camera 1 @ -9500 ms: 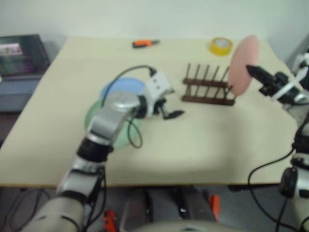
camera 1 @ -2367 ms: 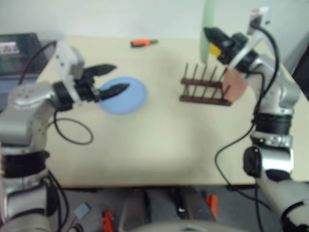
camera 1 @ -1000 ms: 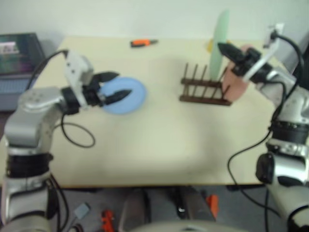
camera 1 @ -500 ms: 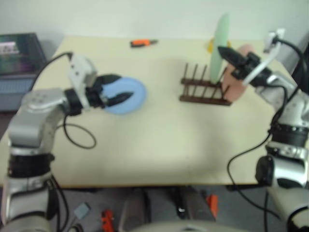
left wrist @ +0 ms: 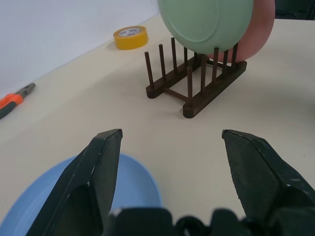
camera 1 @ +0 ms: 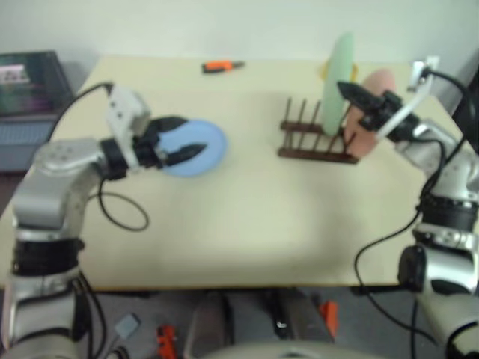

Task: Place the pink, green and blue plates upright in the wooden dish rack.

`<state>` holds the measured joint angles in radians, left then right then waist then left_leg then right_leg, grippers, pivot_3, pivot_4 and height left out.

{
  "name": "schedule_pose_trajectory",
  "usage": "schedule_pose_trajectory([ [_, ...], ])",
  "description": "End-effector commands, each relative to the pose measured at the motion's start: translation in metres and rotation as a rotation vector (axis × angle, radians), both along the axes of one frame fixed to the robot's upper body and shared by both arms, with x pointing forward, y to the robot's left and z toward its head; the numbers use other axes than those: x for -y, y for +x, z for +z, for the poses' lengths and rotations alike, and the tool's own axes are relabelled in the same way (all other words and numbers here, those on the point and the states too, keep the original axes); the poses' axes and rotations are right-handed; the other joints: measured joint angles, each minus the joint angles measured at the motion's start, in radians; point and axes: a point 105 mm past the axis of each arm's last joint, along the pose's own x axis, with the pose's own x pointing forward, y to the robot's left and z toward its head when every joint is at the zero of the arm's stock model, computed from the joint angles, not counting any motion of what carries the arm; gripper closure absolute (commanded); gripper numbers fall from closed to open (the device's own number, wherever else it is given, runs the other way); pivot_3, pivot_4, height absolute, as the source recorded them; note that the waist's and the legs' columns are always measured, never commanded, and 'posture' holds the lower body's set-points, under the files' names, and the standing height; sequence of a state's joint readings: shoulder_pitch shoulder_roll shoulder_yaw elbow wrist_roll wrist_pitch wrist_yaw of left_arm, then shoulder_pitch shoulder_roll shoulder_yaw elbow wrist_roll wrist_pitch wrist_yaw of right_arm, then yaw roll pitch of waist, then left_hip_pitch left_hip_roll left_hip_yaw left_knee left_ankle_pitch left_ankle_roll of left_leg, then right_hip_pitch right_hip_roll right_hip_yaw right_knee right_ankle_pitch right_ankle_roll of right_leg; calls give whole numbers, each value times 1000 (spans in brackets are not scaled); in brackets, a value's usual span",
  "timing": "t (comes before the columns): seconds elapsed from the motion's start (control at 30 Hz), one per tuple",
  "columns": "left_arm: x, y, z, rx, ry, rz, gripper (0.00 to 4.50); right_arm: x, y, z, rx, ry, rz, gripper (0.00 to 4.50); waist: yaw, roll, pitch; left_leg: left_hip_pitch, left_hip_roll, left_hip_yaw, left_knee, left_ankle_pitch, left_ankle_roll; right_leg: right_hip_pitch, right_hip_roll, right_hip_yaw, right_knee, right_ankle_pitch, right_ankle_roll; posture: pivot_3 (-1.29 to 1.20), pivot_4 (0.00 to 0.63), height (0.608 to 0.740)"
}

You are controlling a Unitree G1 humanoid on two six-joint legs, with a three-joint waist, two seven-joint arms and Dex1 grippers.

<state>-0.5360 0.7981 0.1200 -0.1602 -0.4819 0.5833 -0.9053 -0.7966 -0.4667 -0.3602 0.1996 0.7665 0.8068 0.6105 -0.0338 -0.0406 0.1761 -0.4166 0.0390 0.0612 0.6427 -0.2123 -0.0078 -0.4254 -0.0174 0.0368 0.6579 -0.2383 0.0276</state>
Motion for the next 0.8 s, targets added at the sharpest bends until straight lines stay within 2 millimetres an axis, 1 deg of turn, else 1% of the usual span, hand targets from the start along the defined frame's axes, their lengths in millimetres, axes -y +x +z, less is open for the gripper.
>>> schedule_pose_trajectory([
  [0.03,-1,-3,11,46,13,1,945,5,-3,7,40,-2,-9,4500,0,0,0,0,0,0,0,0,0,0,0,0,0,0,0,0,150,740],
  [0.23,1,-2,11,48,17,-2,945,6,3,1,16,-44,-48,4500,0,0,0,0,0,0,0,0,0,0,0,0,0,0,0,0,150,740],
  [0.37,1,-2,9,46,22,3,945,5,5,2,21,-65,-60,4500,0,0,0,0,0,0,0,0,0,0,0,0,0,0,0,0,150,740],
  [0.47,1,-2,10,46,23,5,884,6,7,2,27,-71,-72,3797,0,0,0,0,0,0,0,0,0,0,0,0,0,0,0,0,150,740],
  [0.6,1,-2,9,47,24,8,884,7,7,3,35,-76,-80,2392,0,0,0,0,0,0,0,0,0,0,0,0,0,0,0,0,150,740],
  [0.63,1,-2,9,47,25,8,884,6,7,3,39,-84,-82,1972,0,0,0,0,0,0,0,0,0,0,0,0,0,0,0,0,150,740],
  [0.73,1,-1,9,47,26,9,884,7,6,5,53,-101,-91,990,0,0,0,0,0,0,0,0,0,0,0,0,0,0,0,0,150,740],
  [0.77,1,-1,9,48,26,10,884,7,6,7,60,-107,-93,557,0,0,0,0,0,0,0,0,0,0,0,0,0,0,0,0,150,740],
  [0.8,1,-1,9,48,26,10,884,7,6,8,67,-113,-97,288,0,0,0,0,0,0,0,0,0,0,0,0,0,0,0,0,150,740],
])
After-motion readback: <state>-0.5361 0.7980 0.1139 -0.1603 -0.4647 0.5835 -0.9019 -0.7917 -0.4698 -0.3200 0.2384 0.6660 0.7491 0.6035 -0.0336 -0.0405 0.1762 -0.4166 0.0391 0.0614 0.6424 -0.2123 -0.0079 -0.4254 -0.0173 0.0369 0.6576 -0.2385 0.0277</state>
